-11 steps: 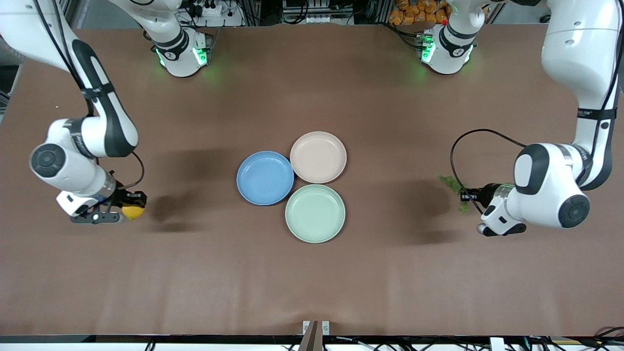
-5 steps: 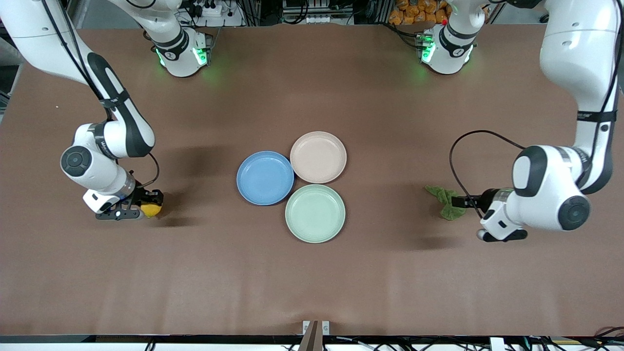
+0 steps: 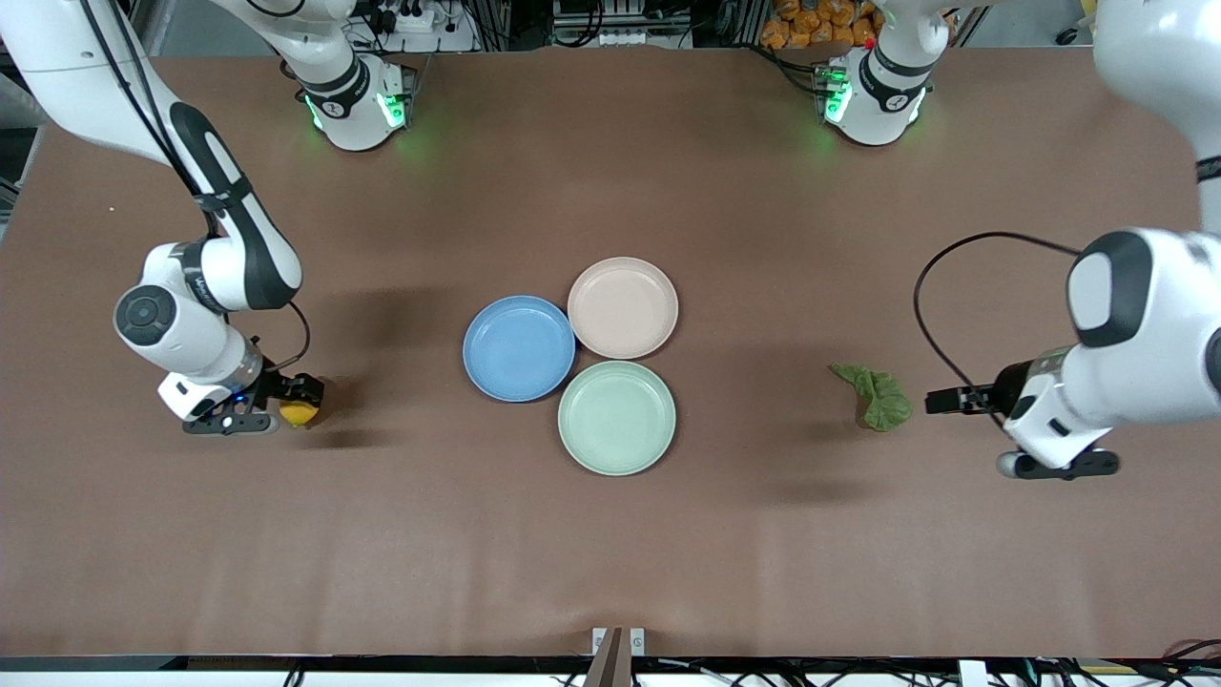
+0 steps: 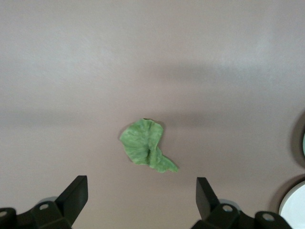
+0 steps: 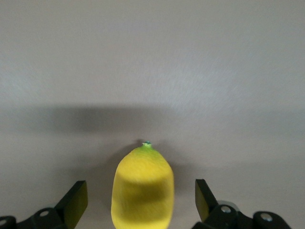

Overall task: Pick lemon and lettuce from blue and beige plates
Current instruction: 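Open both grippers to set the lemon and lettuce on the table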

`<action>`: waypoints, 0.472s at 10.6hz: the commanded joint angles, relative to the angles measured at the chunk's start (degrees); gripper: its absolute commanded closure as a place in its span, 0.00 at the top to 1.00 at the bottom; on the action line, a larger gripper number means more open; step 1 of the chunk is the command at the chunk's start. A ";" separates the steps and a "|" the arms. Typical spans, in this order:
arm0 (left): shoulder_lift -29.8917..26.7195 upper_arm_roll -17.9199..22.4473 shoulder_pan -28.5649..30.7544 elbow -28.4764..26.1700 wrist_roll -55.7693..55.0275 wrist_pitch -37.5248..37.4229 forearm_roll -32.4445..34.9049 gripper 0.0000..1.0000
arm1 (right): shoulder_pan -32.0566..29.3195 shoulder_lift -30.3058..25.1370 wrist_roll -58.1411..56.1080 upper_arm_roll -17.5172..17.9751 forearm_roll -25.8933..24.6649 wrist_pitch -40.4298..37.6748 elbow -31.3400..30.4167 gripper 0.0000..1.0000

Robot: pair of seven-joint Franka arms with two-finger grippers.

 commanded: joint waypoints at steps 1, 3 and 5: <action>-3.85 0.07 0.39 -0.65 0.80 -0.65 1.43 1.00 | 2.43 -4.83 0.25 -0.97 0.82 -11.68 4.66 1.00; -6.40 -0.02 0.47 -0.74 0.80 -0.65 1.52 1.00 | 7.78 -7.91 0.25 -4.83 1.16 -21.53 8.70 1.00; -9.21 -0.54 0.12 -0.74 0.54 -1.70 1.61 1.00 | 7.72 -10.90 -0.36 -5.02 5.89 -29.01 12.66 1.00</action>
